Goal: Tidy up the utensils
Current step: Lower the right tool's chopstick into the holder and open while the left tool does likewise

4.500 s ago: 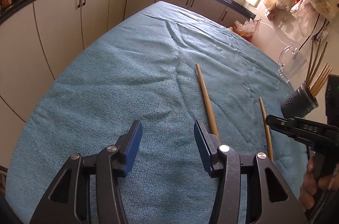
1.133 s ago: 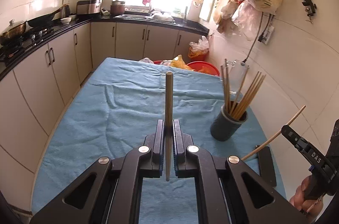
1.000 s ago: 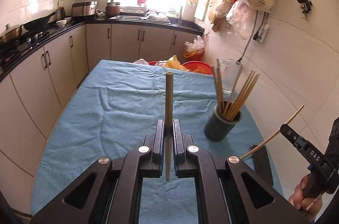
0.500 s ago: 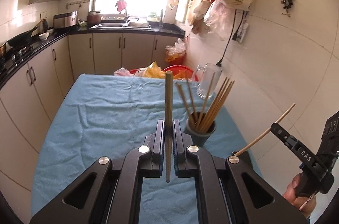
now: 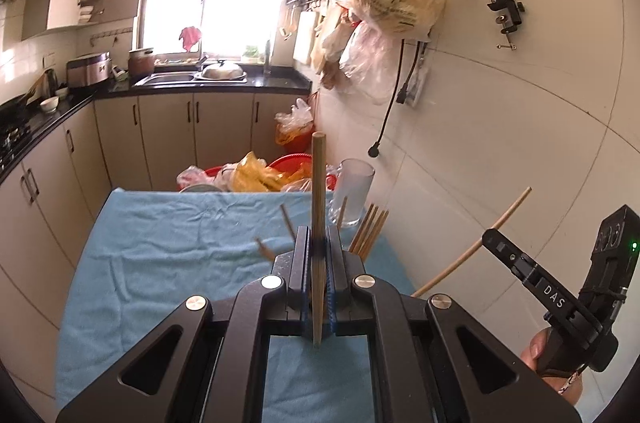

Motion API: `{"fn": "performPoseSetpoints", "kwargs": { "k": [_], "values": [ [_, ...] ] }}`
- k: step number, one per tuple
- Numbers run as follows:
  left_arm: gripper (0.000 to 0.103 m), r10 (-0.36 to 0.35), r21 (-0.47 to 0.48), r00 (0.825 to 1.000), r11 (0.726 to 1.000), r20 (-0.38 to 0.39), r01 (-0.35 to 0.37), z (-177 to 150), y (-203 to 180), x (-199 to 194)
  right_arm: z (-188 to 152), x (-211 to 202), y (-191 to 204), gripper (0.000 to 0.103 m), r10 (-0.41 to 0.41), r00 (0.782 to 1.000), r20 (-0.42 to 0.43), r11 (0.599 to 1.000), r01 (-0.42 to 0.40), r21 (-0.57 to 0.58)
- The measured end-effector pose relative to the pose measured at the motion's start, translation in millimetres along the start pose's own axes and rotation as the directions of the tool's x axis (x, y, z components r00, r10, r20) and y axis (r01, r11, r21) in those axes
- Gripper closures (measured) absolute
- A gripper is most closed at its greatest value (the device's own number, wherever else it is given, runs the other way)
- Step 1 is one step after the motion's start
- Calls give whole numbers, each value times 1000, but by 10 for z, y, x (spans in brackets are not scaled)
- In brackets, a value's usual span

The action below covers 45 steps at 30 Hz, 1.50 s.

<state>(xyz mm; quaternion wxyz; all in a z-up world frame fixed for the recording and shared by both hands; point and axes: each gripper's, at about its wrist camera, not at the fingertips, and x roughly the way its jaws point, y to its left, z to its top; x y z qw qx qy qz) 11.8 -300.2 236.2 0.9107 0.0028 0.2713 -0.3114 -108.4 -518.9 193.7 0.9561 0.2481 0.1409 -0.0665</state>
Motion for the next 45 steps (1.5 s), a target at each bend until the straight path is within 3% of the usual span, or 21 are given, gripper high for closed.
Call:
{"fn": "performPoseSetpoints", "kwargs": {
  "k": [9,19,30,45],
  "values": [
    [97,4,-24,1000,1000,9,-4,202,-10,543,217,368,-11,96,-21,1000,-8,1000,21,-4],
    [97,13,-50,996,999,-89,-17,-67,168,1097,-2,965,-111,96,-61,991,-116,998,60,-17],
    [96,46,-26,989,998,-142,-51,-346,283,1389,-330,1327,-193,96,-96,973,-212,995,92,-29],
    [95,72,-7,989,997,-133,-74,-392,286,1408,-451,1442,-155,96,-115,965,-234,993,105,-57]
  ]
}}
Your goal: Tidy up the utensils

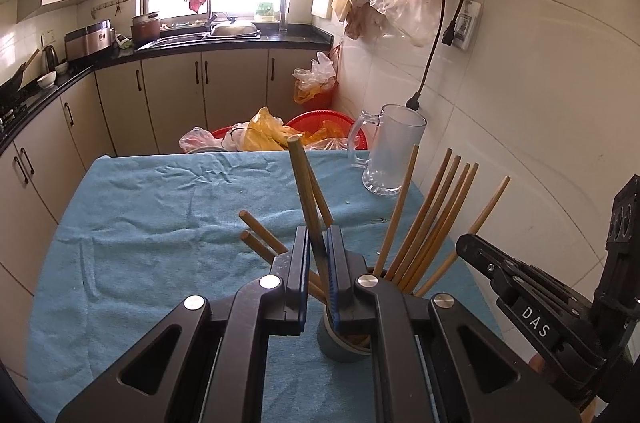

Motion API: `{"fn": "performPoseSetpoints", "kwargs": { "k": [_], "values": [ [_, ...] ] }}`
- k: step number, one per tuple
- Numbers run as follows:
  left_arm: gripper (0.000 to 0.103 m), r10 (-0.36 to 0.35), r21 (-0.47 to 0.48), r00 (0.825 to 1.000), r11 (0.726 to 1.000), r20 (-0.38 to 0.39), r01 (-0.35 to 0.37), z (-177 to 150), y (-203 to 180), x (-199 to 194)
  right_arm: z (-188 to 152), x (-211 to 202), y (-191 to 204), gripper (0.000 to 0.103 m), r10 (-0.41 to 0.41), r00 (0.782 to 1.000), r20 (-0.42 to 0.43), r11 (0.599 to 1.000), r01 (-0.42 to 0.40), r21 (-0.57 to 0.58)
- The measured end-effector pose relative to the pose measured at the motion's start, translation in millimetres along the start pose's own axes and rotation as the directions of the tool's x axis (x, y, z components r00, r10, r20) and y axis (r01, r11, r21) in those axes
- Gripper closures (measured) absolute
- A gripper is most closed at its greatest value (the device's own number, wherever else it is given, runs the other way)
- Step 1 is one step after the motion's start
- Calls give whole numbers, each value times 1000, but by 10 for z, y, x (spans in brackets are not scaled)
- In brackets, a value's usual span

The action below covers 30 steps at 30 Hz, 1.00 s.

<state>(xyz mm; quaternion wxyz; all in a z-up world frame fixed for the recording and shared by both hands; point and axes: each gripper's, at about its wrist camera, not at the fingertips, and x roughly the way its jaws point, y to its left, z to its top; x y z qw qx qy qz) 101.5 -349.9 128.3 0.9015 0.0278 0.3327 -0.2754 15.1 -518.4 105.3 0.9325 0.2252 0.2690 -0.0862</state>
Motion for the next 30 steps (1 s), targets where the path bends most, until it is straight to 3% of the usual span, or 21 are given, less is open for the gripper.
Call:
{"fn": "performPoseSetpoints", "kwargs": {
  "k": [5,13,15,17,20,22,25,30],
  "values": [
    [89,4,-1,1000,1000,16,-4,3,8,-68,5,-32,4,95,-4,1000,2,1000,4,-3],
    [71,7,-10,997,1000,75,-7,-15,64,-382,12,-292,9,92,-15,999,48,1000,15,1],
    [66,11,-19,996,1000,89,-10,-55,93,-485,2,-383,25,79,-23,998,57,1000,24,-5],
    [62,21,-33,994,999,105,-18,-124,142,-618,-26,-502,39,50,-46,996,80,999,47,-6],
    [49,56,-35,991,998,122,-52,-291,191,-818,-115,-724,70,27,-90,989,120,996,92,-17],
    [38,77,-41,988,997,134,-72,-446,239,-961,-205,-854,95,19,-134,981,137,990,139,-32],
    [31,119,-32,982,993,144,-116,-730,304,-1175,-416,-1030,161,11,-193,970,149,977,205,-63],
    [23,202,-30,971,979,130,-200,-1209,448,-1439,-859,-1253,283,8,-274,953,128,949,289,-123]
  ]
}}
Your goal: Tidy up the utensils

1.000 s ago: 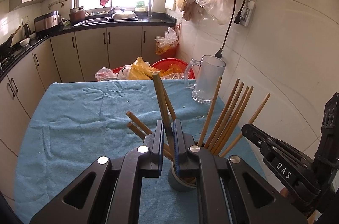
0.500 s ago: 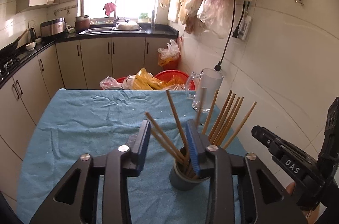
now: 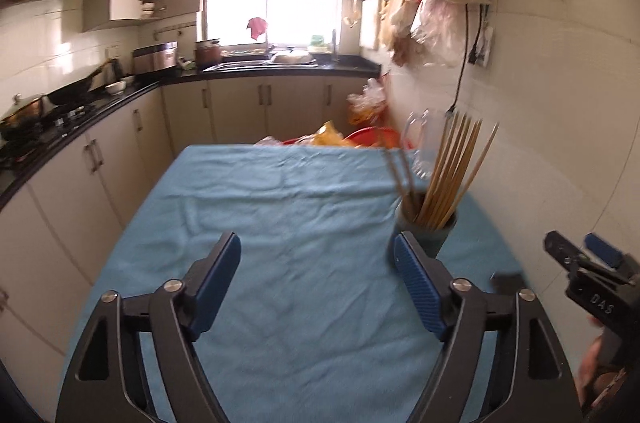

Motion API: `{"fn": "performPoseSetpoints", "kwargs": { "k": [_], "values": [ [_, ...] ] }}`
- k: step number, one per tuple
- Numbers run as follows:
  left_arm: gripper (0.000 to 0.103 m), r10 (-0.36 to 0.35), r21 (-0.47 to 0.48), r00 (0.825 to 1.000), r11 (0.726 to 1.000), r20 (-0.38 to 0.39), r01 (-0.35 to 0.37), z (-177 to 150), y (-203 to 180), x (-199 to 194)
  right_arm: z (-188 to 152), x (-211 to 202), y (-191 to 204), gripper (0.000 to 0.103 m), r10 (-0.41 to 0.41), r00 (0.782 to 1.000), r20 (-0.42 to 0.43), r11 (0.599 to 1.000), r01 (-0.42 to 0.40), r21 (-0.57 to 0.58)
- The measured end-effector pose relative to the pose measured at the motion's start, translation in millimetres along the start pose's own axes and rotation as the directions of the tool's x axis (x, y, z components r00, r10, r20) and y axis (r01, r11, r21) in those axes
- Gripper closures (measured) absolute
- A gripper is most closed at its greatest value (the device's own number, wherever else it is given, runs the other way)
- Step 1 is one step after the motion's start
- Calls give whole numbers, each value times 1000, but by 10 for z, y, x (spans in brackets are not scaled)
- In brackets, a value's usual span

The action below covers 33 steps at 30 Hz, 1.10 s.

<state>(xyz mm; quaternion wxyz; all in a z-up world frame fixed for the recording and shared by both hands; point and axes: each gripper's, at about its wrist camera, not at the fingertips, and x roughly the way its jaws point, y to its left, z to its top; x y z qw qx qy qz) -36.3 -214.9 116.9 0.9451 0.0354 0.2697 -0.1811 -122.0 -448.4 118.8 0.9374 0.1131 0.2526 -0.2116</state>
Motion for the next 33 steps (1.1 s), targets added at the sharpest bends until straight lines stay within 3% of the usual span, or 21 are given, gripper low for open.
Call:
{"fn": "performPoseSetpoints", "kwargs": {
  "k": [3,8,15,33],
  "values": [
    [22,75,3,997,997,-5,-75,-239,129,-142,-223,-186,93,6,-34,999,-6,998,33,-46],
    [22,126,10,991,992,-32,-126,-516,296,-312,-530,-447,193,2,-40,999,-9,999,40,-29],
    [21,104,-6,993,994,-60,-105,-661,392,-374,-764,-553,416,2,-16,999,-36,998,14,-66],
    [21,85,-3,992,996,-96,-85,-771,350,-257,-778,-497,505,2,-29,998,-59,996,24,-87]
  ]
}}
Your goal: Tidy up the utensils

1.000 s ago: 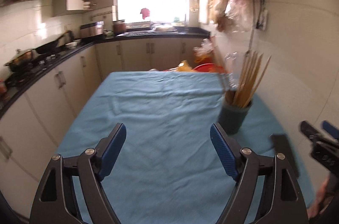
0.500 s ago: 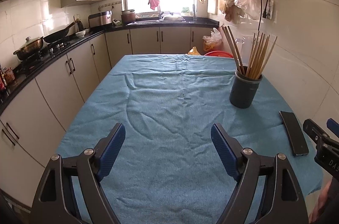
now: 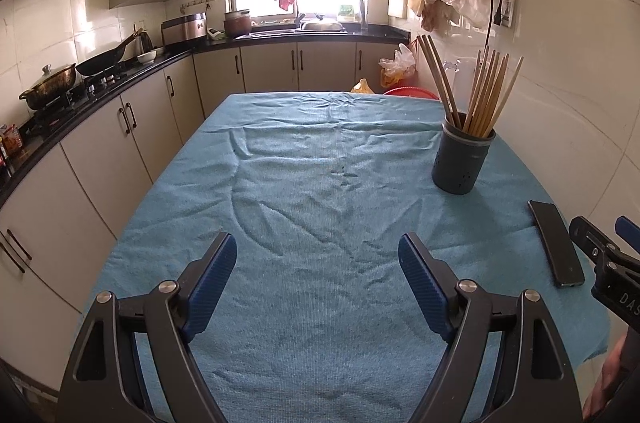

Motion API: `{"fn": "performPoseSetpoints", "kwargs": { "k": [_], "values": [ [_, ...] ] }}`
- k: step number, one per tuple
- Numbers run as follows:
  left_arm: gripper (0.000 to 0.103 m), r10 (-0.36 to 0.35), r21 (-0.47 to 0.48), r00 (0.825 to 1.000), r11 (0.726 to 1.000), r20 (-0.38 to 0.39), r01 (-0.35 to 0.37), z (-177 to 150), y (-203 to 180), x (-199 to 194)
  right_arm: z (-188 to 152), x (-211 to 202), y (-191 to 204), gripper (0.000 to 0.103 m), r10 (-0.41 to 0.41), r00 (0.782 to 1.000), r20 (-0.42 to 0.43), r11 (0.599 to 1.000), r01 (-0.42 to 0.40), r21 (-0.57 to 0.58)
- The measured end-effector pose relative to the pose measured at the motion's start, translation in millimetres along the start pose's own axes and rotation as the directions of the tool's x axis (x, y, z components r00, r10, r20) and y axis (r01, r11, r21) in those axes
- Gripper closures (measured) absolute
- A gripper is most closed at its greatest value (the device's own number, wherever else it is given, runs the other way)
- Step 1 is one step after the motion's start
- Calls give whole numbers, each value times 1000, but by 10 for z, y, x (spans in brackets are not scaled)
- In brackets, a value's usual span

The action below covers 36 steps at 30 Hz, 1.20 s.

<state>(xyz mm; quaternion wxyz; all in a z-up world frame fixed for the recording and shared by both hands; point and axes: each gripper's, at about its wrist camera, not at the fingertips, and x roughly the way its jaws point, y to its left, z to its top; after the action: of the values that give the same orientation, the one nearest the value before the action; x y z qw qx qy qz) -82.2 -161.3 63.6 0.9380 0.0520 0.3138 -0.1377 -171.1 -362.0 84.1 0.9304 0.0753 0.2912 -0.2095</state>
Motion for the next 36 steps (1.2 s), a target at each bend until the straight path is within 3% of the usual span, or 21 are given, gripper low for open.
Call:
{"fn": "performPoseSetpoints", "kwargs": {
  "k": [36],
  "values": [
    [20,-5,4,1000,1000,-26,5,-58,-6,99,-88,206,48,2,1,998,-66,1000,-3,-21]
  ]
}}
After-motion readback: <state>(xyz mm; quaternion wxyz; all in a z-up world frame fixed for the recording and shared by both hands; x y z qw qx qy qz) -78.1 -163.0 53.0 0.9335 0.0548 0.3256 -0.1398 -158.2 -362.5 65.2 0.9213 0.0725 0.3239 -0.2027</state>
